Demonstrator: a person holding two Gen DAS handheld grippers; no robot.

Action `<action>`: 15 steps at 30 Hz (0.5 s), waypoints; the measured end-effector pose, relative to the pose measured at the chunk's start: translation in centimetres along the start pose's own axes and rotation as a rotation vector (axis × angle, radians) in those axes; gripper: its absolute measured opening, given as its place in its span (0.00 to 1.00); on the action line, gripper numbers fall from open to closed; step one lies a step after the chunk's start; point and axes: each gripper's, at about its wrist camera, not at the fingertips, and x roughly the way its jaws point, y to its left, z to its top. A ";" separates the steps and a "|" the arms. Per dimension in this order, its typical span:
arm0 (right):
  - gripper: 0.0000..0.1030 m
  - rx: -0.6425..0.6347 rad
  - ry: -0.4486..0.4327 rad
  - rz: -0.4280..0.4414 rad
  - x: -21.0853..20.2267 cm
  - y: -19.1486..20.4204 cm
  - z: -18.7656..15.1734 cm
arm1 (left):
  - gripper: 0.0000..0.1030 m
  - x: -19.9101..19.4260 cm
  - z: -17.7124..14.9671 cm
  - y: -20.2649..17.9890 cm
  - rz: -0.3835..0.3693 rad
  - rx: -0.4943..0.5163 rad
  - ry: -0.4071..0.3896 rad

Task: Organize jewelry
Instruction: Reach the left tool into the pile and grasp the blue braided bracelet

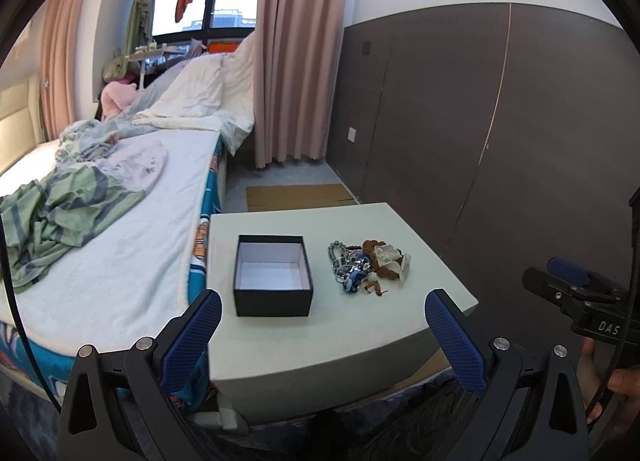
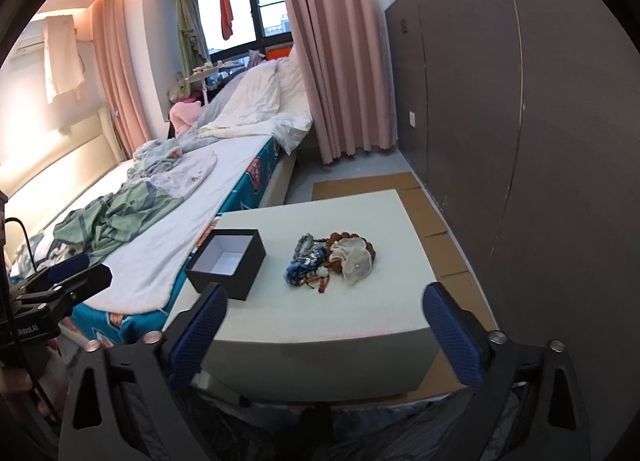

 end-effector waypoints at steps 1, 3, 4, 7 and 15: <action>0.89 0.009 0.009 0.003 0.5 -0.4 0.1 | 0.97 0.4 0.1 0.0 -0.008 -0.002 0.006; 0.89 0.025 0.020 0.004 1.3 -1.0 0.3 | 0.92 1.5 0.6 -0.1 -0.025 0.000 0.021; 0.88 0.032 0.026 0.004 1.8 -1.5 0.4 | 0.88 2.2 0.9 -0.3 -0.029 0.006 0.031; 0.88 0.059 0.047 0.011 3.1 -2.6 0.6 | 0.78 4.1 1.4 -0.7 -0.046 0.019 0.060; 0.85 0.115 0.103 0.024 6.6 -5.1 0.7 | 0.58 9.2 1.8 -2.4 -0.099 0.048 0.165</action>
